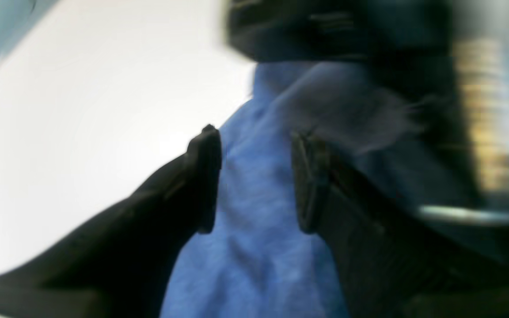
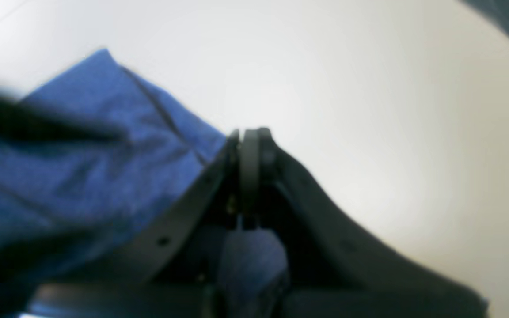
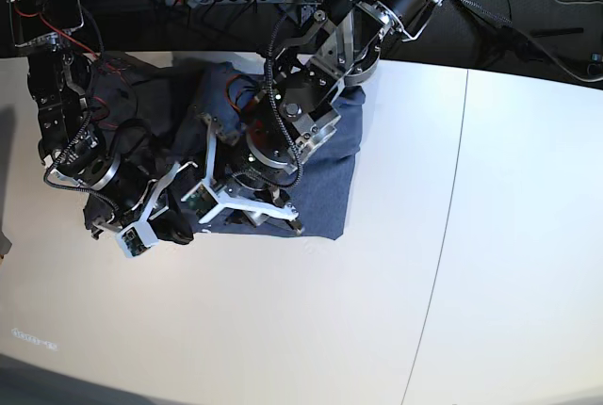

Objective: Fold the T-shirt properly
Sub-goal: 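Fold the hem end over the shirt toward the collar with the left gripper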

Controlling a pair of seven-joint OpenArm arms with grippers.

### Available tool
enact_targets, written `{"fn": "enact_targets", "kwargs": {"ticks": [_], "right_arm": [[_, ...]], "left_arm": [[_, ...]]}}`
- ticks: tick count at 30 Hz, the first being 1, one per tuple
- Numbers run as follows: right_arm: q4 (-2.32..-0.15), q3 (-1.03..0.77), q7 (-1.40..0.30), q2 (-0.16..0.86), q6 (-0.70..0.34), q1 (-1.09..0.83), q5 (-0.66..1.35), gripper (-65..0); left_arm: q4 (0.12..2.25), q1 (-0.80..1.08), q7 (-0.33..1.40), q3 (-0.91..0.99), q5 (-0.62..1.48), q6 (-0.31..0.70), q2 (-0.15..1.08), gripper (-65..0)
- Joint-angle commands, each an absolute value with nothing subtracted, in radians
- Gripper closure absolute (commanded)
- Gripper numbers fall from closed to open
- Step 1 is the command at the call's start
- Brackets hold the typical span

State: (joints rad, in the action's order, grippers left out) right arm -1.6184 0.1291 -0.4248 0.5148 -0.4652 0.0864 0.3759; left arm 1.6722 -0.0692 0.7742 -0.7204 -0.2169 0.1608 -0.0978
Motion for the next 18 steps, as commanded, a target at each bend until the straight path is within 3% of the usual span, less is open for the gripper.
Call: {"fn": "enact_targets", "kwargs": {"ticks": [1, 7, 13, 18], "right_arm": [[-1.634, 0.120, -0.393, 0.529, -0.513, 0.105, 0.385, 0.0], [-1.634, 0.120, -0.394, 0.529, -0.513, 0.105, 0.386, 0.0], [-1.634, 0.120, -0.405, 0.528, -0.513, 0.105, 0.457, 0.0], [-1.634, 0.120, -0.436, 0.529, -0.513, 0.105, 0.452, 0.0]], "left_arm": [[1.686, -0.085, 0.761, -0.717, -0.215, 0.142, -0.113, -28.6], [1.686, -0.083, 0.771, -0.625, -0.218, 0.141, -0.054, -27.3], [1.687, -0.064, 0.785, -0.549, -0.096, 0.141, 0.038, -7.7], [1.687, 0.003, 0.765, -0.549, -0.055, 0.142, 0.051, -3.8]]}}
